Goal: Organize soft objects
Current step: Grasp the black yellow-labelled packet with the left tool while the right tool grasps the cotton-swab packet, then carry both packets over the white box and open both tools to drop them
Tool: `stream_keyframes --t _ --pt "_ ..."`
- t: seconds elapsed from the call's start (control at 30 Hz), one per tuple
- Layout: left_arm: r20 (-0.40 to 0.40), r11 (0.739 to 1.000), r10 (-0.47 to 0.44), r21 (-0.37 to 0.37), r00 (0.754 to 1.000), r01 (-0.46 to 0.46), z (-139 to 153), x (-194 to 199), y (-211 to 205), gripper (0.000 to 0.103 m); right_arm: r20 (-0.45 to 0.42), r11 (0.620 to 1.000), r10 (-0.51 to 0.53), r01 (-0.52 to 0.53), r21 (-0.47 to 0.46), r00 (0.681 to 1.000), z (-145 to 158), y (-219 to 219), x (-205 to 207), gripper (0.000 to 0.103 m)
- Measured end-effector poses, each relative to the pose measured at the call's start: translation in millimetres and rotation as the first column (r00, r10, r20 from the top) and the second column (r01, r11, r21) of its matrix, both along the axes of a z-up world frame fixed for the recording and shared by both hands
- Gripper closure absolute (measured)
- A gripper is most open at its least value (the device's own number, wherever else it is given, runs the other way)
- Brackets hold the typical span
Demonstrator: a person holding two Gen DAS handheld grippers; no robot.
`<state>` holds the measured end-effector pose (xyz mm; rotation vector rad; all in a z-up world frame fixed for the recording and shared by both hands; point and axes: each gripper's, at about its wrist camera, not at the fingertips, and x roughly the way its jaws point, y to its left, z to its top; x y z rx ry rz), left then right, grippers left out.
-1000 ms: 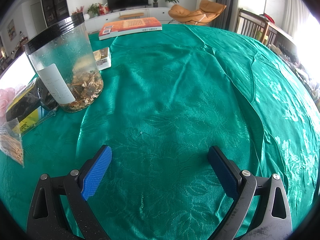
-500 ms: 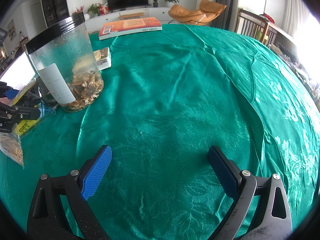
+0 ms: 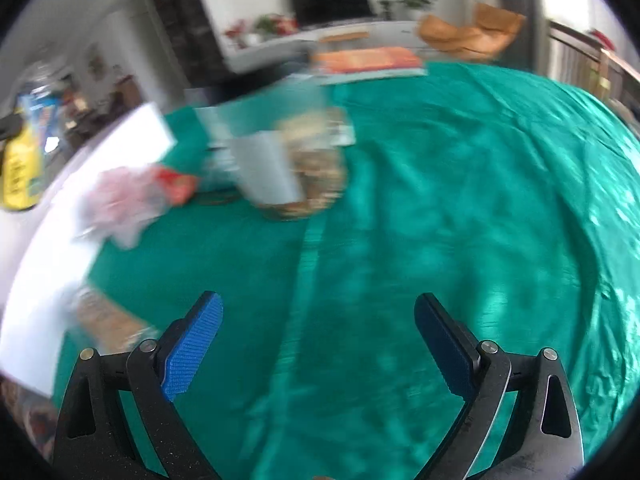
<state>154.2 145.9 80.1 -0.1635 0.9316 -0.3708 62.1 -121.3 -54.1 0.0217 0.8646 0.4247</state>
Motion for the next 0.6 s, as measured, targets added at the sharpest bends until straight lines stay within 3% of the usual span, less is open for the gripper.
stream_keyframes --t 0.03,0.13,0.2,0.23,0.27,0.33,0.37,0.5,0.6 --pt "-0.007 1.0 0.017 -0.006 1.0 -0.017 -1.7 -3.5 7.2 0.041 0.026 0.988 0.142 -0.14 -0.063 0.99 8.8 36.1 -8.6 0.006" --pt "-0.039 0.997 0.048 -0.065 0.998 -0.051 -9.0 -13.5 27.4 0.041 0.01 0.885 0.433 -0.423 -0.194 0.901 9.8 125.8 -18.5 0.006" --pt "-0.042 0.994 0.064 -0.087 0.997 -0.067 -9.7 -20.0 39.1 0.041 -0.047 0.831 0.494 -0.488 -0.269 0.868 -8.7 166.2 -9.2 0.007" --pt "-0.04 0.993 0.071 -0.089 0.997 -0.074 -7.9 -24.0 45.2 0.041 -0.08 0.815 0.494 -0.493 -0.304 0.866 -20.0 179.0 -2.5 0.008" --pt "-0.037 0.993 0.079 -0.09 0.996 -0.082 -6.0 -28.3 51.8 0.041 -0.109 0.815 0.479 -0.487 -0.315 0.871 -29.5 183.9 3.5 0.019" --pt "-0.026 0.991 0.09 -0.096 0.996 -0.093 -2.2 -36.1 63.5 0.041 -0.12 0.862 0.432 -0.448 -0.236 0.894 -29.9 169.4 9.0 0.057" --pt "-0.022 0.99 0.098 -0.098 0.995 -0.1 -0.7 -39.8 70.7 0.041 -0.127 0.886 0.368 -0.388 -0.252 0.921 -27.8 153.3 10.7 0.064" --pt "-0.01 0.985 0.121 -0.119 0.993 -0.121 -1.7 -47.9 82.6 0.041 -0.164 0.98 0.118 -0.142 -0.143 0.979 -8.6 44.5 15.1 0.066" --pt "-0.006 0.982 0.129 -0.14 0.992 -0.129 -6.0 -46.9 85.2 0.041 -0.169 0.991 -0.125 0.116 -0.06 0.978 7.9 -48.9 26.7 0.066"
